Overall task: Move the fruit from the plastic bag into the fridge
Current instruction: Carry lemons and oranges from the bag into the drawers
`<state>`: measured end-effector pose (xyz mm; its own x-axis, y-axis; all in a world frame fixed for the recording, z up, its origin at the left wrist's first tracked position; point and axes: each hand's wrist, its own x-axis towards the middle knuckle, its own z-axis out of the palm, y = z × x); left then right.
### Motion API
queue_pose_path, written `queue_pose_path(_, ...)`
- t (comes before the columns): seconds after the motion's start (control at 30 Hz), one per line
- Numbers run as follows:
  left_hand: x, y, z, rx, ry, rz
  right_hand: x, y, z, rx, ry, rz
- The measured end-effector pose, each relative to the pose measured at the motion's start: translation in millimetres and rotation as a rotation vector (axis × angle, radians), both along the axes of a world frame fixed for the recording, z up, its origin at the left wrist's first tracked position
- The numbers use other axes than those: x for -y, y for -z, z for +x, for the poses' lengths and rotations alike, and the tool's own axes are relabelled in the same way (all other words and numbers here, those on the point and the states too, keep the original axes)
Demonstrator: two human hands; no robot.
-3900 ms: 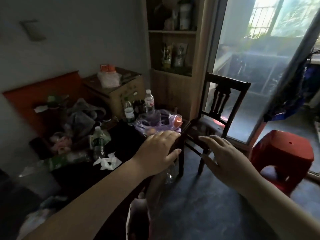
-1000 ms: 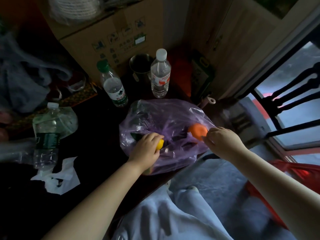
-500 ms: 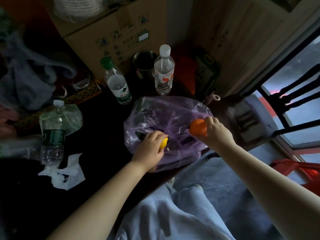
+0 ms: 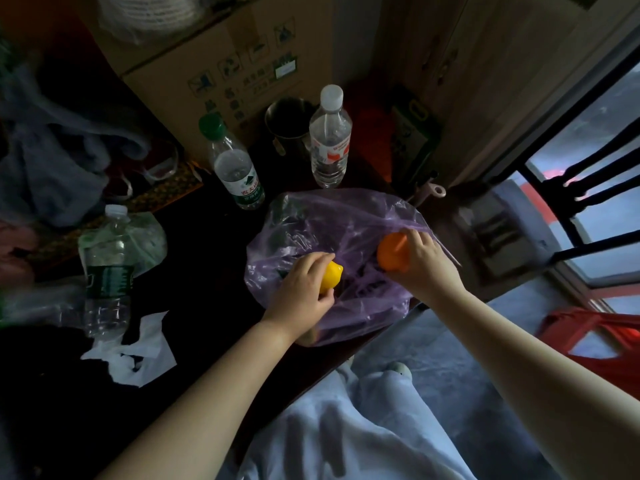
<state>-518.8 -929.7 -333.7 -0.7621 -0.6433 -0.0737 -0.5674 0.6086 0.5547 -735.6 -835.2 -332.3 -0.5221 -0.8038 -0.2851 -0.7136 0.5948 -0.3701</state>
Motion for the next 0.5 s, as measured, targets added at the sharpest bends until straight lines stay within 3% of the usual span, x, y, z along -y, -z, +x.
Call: queue_pose_path(0.5,-1.6,-67.4,-34.7,-0.275,0.123,-0.079,-39.2,-81.7,20.7,0.003,0.059,-0.428)
